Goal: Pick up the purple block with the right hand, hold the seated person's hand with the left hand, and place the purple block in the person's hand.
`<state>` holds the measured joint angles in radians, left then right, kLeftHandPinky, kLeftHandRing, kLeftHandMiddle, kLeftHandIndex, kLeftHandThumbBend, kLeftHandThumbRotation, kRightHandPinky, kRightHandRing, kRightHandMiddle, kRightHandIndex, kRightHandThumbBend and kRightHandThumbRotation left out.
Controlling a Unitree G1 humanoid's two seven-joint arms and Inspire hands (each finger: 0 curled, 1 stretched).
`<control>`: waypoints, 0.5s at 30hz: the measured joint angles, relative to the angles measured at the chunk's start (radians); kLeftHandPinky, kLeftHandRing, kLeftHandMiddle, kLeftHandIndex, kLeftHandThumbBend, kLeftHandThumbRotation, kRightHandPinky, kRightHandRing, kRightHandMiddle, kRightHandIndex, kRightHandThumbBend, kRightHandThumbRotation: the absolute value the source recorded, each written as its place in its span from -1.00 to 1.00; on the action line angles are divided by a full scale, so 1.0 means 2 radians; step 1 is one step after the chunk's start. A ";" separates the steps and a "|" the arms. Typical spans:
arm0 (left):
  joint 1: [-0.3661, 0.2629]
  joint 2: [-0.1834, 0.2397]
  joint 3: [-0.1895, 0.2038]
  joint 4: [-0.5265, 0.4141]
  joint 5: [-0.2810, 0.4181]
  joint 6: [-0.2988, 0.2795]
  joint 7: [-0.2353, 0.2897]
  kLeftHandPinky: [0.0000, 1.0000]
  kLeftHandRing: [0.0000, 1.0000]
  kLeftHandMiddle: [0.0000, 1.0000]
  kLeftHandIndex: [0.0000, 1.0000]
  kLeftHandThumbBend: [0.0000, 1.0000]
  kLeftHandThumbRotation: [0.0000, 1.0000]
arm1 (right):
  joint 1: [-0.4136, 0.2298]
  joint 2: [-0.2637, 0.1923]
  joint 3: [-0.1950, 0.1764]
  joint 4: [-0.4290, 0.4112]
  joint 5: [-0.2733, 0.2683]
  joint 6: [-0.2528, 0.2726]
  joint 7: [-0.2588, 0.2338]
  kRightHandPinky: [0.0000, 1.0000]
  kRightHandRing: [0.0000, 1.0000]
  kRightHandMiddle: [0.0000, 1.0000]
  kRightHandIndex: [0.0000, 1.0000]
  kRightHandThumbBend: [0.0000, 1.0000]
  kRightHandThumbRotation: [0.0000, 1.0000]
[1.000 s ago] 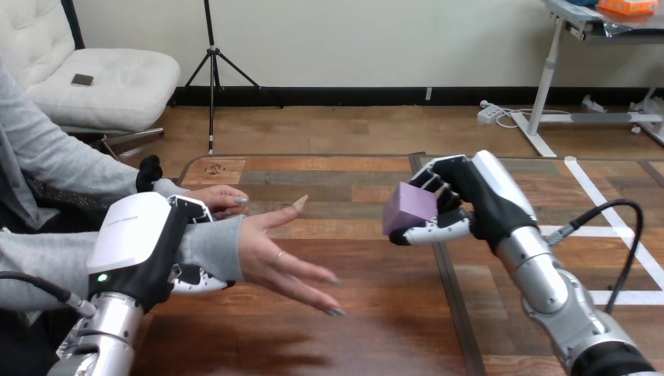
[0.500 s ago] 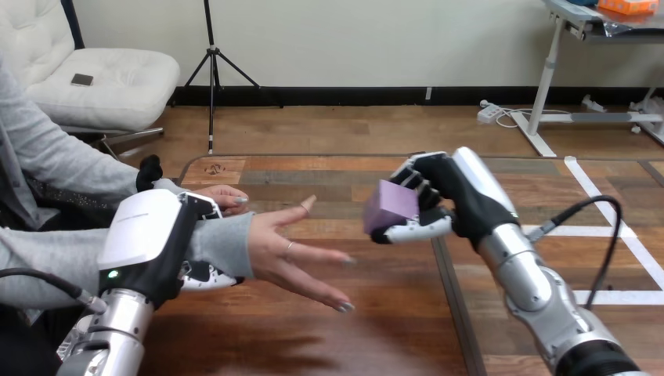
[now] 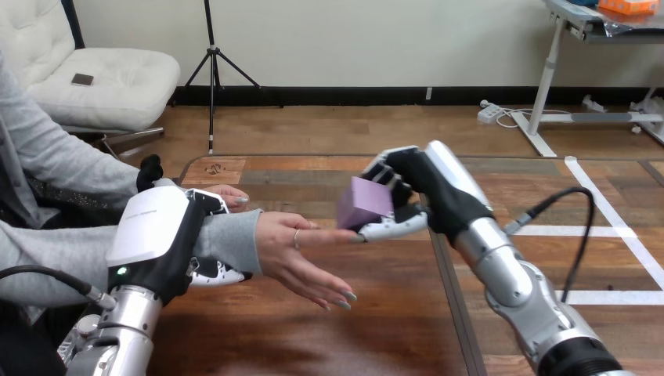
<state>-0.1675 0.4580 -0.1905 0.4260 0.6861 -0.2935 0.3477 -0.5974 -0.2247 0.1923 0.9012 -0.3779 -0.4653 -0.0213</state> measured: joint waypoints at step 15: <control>-0.005 -0.009 -0.001 0.002 0.010 0.000 0.001 -0.65 -0.54 -0.43 -0.40 0.52 -1.00 | 0.000 0.021 0.005 -0.045 0.000 0.013 0.026 -0.32 -0.27 -0.19 -0.14 0.55 -1.00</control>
<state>-0.1784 0.4402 -0.1931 0.4308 0.7062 -0.2935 0.3507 -0.5973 -0.1829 0.2028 0.8110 -0.3778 -0.4398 0.0303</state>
